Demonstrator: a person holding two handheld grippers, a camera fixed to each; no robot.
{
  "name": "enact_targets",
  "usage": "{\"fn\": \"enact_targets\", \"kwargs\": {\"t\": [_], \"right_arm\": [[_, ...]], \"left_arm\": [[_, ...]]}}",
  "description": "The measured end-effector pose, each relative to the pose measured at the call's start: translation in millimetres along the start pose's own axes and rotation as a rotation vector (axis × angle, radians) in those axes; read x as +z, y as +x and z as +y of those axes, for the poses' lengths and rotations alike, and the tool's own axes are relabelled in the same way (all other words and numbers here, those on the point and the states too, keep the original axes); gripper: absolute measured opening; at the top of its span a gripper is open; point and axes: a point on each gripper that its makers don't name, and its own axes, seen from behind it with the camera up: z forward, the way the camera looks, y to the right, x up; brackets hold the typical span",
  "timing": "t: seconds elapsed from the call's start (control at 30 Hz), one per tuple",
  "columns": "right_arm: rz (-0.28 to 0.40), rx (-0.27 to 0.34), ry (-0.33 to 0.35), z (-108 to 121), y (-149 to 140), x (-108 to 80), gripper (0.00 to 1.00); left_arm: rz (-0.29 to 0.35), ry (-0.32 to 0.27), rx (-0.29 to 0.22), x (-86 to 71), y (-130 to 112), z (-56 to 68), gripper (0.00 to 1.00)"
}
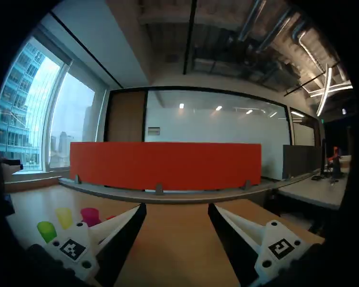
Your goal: Pour water
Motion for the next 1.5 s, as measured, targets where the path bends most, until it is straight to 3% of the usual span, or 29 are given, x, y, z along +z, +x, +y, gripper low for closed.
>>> {"fn": "enact_targets", "kwargs": {"t": [0.37, 0.67, 0.97, 1.5], "right_arm": [[-0.022, 0.009, -0.017, 5, -10, -0.1, 1.00], [-0.023, 0.039, -0.022, 1, -8, -0.1, 1.00], [-0.034, 0.032, -0.025, -1, -10, 1.9, 1.00], [-0.040, 0.028, -0.030, 0, -9, 3.3, 1.00]], "left_arm": [[0.005, 0.045, 0.003, 6.0, -15, -5.4, 1.00], [0.001, 0.067, -0.006, 11.0, -40, -5.7, 1.00], [-0.023, 0.099, -0.045, 10.9, -69, -14.4, 1.00], [-0.070, 0.100, -0.054, 14.9, -101, -15.8, 1.00]]}}
